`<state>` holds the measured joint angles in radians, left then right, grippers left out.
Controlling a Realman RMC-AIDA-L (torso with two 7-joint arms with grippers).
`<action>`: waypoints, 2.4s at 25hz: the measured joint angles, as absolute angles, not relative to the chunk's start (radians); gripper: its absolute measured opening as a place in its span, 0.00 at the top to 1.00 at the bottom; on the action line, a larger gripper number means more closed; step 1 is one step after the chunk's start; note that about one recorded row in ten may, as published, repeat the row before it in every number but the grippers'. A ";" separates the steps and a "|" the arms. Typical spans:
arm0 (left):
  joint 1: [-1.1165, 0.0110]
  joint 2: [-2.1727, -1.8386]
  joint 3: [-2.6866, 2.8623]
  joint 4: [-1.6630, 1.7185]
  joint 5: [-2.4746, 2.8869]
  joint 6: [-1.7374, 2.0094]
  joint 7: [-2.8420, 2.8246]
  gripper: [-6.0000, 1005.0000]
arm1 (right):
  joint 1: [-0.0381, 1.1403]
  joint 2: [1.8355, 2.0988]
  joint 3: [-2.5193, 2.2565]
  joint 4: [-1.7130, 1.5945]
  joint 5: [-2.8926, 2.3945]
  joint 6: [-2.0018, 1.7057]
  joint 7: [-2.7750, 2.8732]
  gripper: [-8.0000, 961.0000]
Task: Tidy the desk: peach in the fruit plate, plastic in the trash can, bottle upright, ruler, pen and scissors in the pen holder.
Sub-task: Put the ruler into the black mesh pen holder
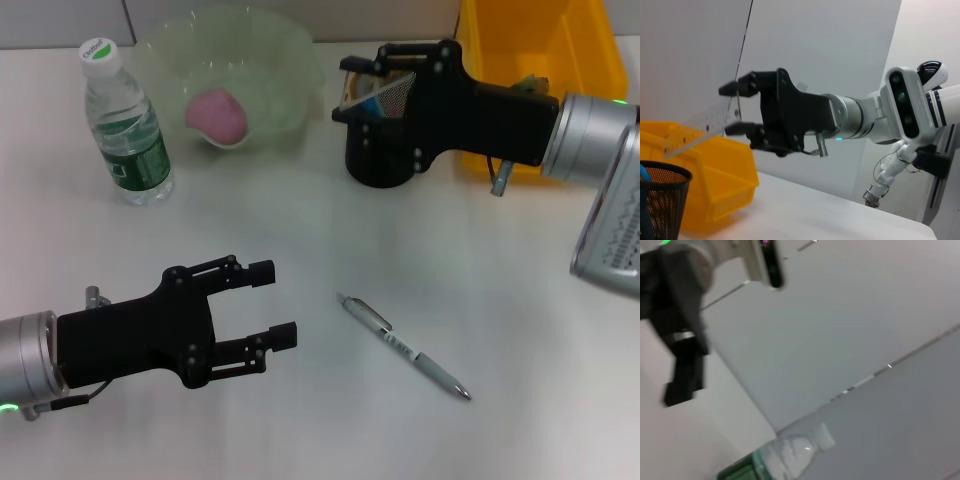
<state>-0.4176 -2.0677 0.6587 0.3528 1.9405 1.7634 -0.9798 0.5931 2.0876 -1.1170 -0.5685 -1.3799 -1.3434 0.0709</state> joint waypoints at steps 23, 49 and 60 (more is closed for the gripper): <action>-0.422 -2.065 0.661 0.360 1.942 1.777 -0.984 0.25 | 0.615 2.088 -1.112 -0.468 -1.180 -1.271 0.463 0.52; -0.424 -2.065 0.663 0.362 1.948 1.784 -0.986 0.25 | 0.634 2.085 -1.106 -0.461 -1.117 -1.184 0.773 0.51; -0.420 -2.063 0.663 0.362 1.948 1.788 -0.985 0.25 | 0.634 2.085 -1.113 -0.461 -1.117 -1.131 0.802 0.50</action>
